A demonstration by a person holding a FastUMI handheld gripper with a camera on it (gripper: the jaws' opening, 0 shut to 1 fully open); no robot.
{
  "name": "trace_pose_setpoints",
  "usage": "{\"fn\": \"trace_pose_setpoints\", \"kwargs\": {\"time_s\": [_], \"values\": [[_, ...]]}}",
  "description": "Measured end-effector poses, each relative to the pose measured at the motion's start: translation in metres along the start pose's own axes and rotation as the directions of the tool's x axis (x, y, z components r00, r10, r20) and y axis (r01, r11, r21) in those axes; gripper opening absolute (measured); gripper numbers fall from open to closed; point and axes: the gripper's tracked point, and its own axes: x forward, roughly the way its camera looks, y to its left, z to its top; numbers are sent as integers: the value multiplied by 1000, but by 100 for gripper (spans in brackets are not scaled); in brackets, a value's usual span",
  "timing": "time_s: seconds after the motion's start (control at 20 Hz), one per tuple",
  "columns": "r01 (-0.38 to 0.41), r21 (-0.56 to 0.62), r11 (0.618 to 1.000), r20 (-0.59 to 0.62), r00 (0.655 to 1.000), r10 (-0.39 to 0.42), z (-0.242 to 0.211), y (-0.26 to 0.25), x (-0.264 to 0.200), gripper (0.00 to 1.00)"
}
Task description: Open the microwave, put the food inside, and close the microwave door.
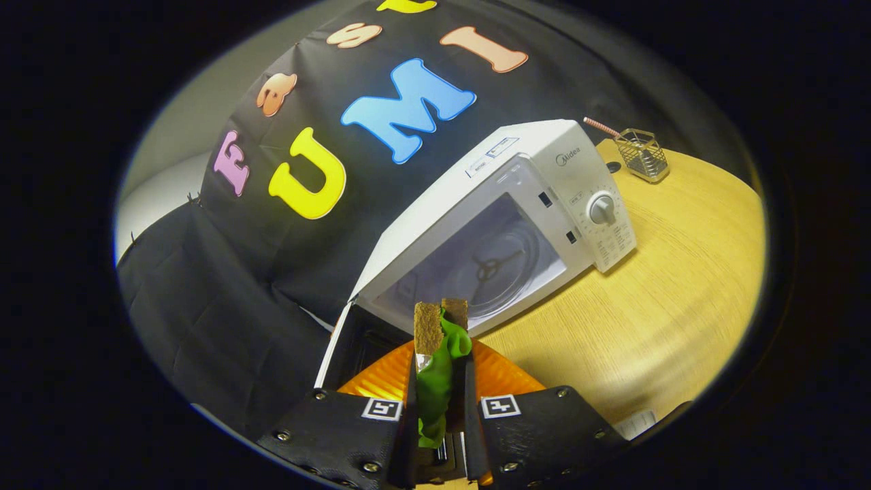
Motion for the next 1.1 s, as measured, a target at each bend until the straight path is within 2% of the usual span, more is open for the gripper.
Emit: {"fn": "trace_pose_setpoints", "kwargs": {"time_s": [0.5,0.85,1.1], "values": [[24,98,995,201,979,-44,28,-10,111,28],[65,163,984,285,952,-110,42,-36,177,28],[103,199,975,281,947,-157,43,-55,206,28]]}}
